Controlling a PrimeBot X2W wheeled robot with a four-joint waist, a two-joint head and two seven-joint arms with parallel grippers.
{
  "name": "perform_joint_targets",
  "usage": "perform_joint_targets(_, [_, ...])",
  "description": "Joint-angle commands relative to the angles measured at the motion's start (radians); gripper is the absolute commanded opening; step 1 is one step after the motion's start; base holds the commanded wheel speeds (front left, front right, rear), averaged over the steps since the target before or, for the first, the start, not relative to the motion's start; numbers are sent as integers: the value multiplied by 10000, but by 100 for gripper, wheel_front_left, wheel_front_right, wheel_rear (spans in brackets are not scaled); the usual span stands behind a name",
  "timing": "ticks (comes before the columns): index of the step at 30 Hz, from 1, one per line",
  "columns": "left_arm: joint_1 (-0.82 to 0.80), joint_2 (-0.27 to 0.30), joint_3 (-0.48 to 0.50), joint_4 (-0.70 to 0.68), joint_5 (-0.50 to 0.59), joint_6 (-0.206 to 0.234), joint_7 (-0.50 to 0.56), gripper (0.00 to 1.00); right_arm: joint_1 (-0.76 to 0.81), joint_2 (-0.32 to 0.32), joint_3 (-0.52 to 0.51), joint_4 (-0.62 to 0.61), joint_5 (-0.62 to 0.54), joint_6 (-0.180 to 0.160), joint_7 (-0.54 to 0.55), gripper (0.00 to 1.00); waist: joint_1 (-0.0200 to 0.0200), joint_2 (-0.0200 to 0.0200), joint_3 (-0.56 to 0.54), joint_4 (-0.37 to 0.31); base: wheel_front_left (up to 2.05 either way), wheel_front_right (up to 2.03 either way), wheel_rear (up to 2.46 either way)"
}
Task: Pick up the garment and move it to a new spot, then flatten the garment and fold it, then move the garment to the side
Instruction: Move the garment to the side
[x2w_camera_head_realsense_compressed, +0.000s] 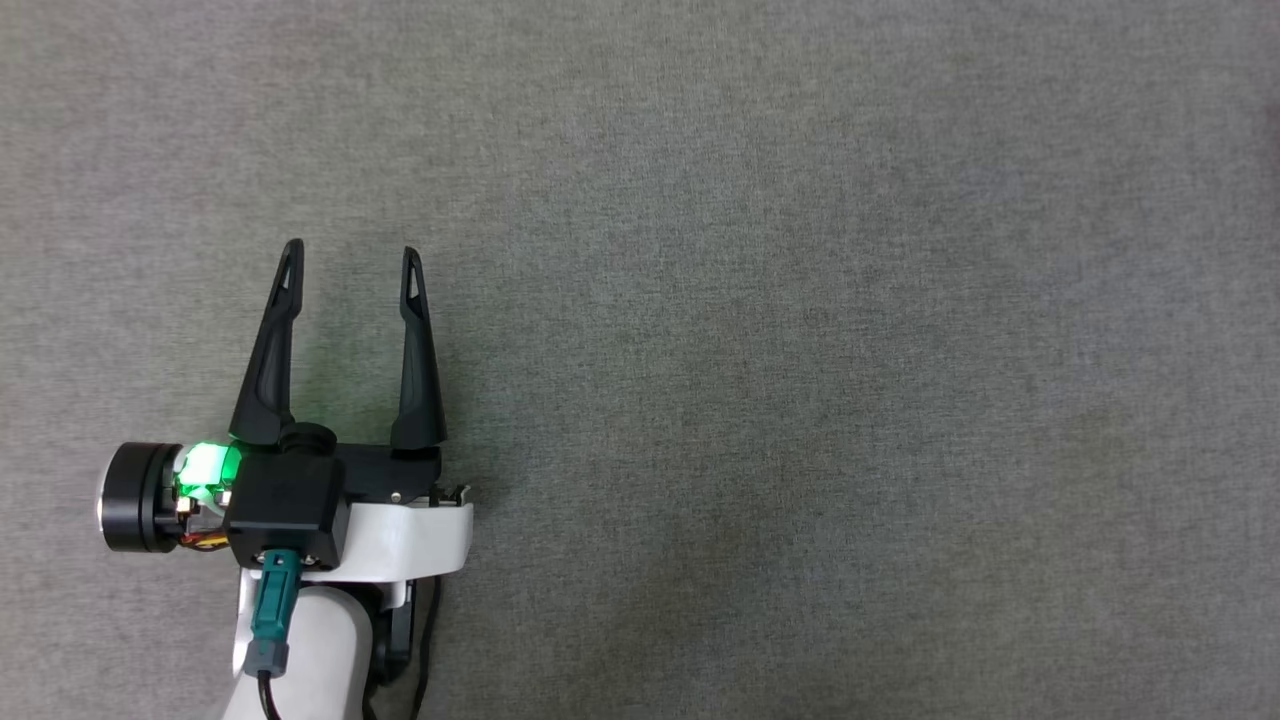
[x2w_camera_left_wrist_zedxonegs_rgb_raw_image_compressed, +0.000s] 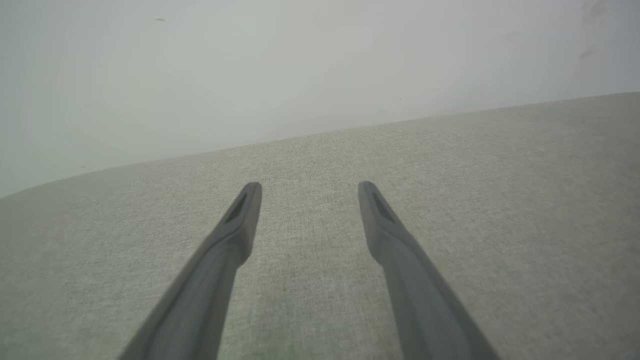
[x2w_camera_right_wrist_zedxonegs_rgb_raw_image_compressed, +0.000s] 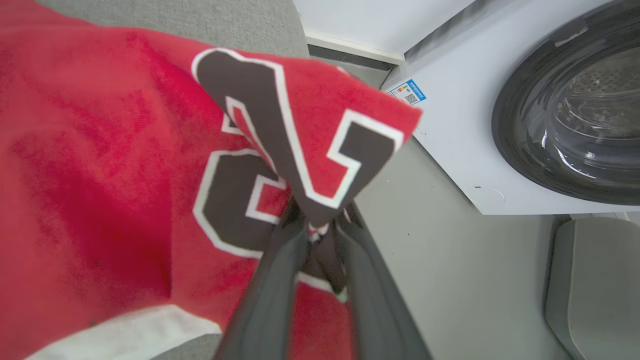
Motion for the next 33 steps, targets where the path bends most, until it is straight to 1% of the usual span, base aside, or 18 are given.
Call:
perform_joint_targets(1, [-56,12,-11,13,-21,65,-22,100,-90,174,-97,71,-181,-15,-93,100,-1,0,-134,50,0,0,0])
perform_joint_targets(5, [214,-26,-36,133,-90,167,-22,100,177,575,-405,68,-561,-15,-476,100,-1,0,-719,150,0,0,0])
perform_joint_targets(9, [636,-74,-70,216,-191,243,-22,100,589,934,-556,-451,-723,-17,-1271,100,-1,0,-1553,209,0,0,0])
perform_joint_targets(13, [1140,-119,-35,310,-288,307,-22,100,1140,1346,-684,-1386,-664,-15,-2247,100,-1,0,-2335,292,0,0,0])
perform_joint_targets(17, [1603,-162,103,321,-412,322,-22,100,1794,1940,-880,-2587,-732,-15,-3161,100,-1,0,-2949,455,0,0,0])
perform_joint_targets(21, [1962,-207,243,355,-523,257,-22,100,2545,2824,-1070,-3948,-965,-15,-4050,100,-1,0,-3423,664,0,0,0])
perform_joint_targets(26, [2217,-262,334,561,-605,53,-22,100,3605,4266,-1027,-5384,-1298,-15,-5105,100,-1,0,-3951,979,0,0,0])
perform_joint_targets(28, [2275,-292,333,663,-598,-20,-22,100,4040,4733,-974,-5654,-1348,-15,-5477,100,-1,0,-4135,1124,0,0,0])
perform_joint_targets(30, [2414,-308,408,778,-615,-70,-20,100,4473,5145,-666,-5862,-1419,-15,-5731,100,-1,0,-4296,1220,0,0,0])
perform_joint_targets(32, [2445,-339,451,863,-641,-150,-22,100,4878,5381,-373,-5953,-1530,-15,-5932,100,-1,0,-4428,1297,0,0,0])
perform_joint_targets(33, [2485,-355,460,940,-648,-178,-22,100,5100,5619,-278,-6024,-1561,-15,-5995,100,-1,0,-4515,1339,0,0,0])
